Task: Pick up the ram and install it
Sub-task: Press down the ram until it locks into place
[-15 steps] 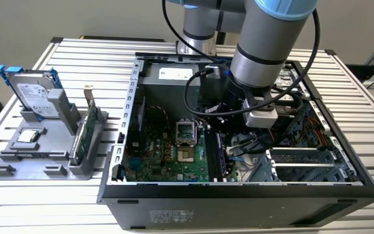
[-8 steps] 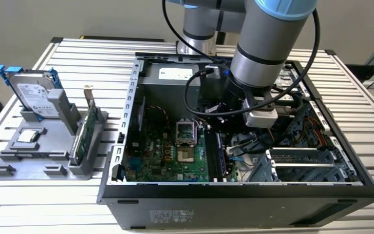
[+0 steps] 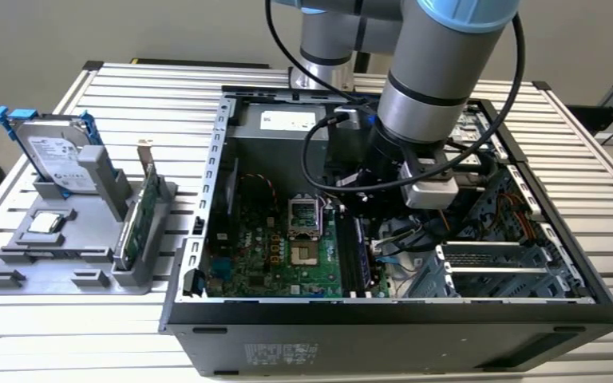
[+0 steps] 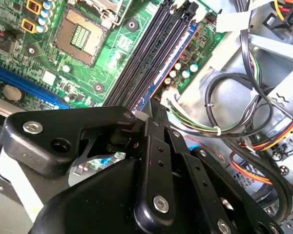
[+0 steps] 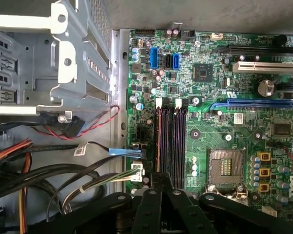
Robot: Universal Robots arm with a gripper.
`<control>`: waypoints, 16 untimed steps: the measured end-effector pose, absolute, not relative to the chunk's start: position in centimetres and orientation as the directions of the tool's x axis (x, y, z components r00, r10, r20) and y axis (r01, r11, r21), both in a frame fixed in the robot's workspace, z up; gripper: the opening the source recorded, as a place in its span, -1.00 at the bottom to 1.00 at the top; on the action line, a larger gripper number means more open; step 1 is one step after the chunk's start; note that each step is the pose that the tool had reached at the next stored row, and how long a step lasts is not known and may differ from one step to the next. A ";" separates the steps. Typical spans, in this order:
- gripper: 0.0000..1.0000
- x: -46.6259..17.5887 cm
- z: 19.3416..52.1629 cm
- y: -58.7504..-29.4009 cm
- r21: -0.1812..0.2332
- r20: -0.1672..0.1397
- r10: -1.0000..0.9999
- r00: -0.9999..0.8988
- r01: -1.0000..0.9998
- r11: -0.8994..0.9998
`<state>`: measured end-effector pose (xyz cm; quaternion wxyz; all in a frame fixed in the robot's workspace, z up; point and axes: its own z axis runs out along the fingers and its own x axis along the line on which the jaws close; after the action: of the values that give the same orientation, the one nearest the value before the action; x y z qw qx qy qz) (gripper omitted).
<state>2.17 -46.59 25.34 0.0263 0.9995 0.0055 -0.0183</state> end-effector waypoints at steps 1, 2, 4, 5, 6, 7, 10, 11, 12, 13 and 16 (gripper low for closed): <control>-1.00 2.2 25.3 -46.6 0.053 -0.037 0.022 0.999 0.024 -0.998; -1.00 2.2 25.3 -46.6 0.052 -0.037 0.033 0.999 0.035 -0.998; -1.00 2.2 25.3 -46.6 0.052 -0.038 0.052 0.998 0.054 -0.997; -1.00 2.2 25.3 -46.6 0.052 -0.038 0.061 0.997 0.063 -0.997; -1.00 2.2 25.3 -46.6 0.052 -0.039 0.071 0.997 0.073 -0.996; -1.00 2.2 25.3 -46.6 0.052 -0.039 0.082 0.996 0.084 -0.995; -1.00 2.2 25.3 -46.6 0.052 -0.039 0.115 0.993 0.117 -0.992; -1.00 2.2 25.4 -46.6 0.052 -0.039 0.126 0.991 0.128 -0.990; -1.00 2.2 25.4 -46.6 0.052 -0.039 0.136 0.990 0.138 -0.989; -1.00 2.2 25.4 -46.6 0.052 -0.039 0.145 0.989 0.147 -0.988; -1.00 2.2 25.4 -46.6 0.052 -0.039 0.174 0.984 0.176 -0.983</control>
<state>2.15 -46.57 25.38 0.0278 0.9956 0.0879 -0.0171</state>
